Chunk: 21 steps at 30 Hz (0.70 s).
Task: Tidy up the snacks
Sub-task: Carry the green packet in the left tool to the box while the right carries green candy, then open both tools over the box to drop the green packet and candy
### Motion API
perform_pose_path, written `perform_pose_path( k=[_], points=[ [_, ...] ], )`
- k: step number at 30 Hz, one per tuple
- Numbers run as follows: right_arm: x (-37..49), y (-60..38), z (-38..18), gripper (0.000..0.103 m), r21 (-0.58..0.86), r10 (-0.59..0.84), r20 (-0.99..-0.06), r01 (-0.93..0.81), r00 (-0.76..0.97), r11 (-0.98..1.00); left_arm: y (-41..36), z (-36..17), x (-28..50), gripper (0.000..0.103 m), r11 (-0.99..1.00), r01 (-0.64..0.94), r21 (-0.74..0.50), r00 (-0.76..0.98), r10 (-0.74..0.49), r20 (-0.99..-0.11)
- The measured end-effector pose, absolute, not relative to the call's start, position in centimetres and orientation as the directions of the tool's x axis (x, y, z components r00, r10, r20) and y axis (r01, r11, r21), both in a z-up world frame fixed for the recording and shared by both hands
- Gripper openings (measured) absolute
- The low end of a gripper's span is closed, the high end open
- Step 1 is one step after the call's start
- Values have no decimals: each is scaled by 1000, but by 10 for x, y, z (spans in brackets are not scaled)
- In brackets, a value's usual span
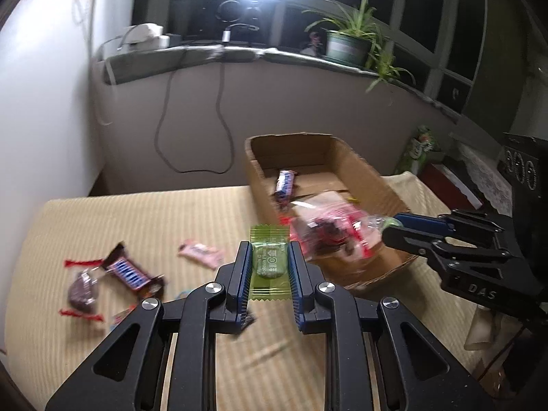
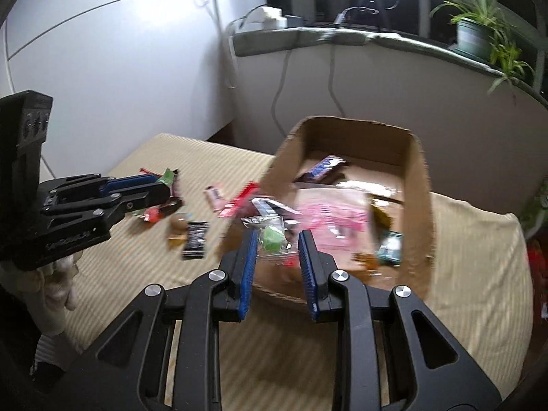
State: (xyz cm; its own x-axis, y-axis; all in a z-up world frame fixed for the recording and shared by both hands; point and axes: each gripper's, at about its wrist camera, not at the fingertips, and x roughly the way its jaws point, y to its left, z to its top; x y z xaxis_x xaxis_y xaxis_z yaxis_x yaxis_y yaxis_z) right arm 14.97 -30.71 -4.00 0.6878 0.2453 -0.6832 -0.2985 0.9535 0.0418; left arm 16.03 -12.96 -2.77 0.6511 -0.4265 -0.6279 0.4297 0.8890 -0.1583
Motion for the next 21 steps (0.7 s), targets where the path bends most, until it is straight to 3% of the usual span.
perform_pose_path(
  k=[21],
  points=[
    [168, -362, -52, 26, 30, 162, -692, -197, 703, 980, -211, -26, 182, 19, 841, 522, -141, 603, -481, -636]
  ],
)
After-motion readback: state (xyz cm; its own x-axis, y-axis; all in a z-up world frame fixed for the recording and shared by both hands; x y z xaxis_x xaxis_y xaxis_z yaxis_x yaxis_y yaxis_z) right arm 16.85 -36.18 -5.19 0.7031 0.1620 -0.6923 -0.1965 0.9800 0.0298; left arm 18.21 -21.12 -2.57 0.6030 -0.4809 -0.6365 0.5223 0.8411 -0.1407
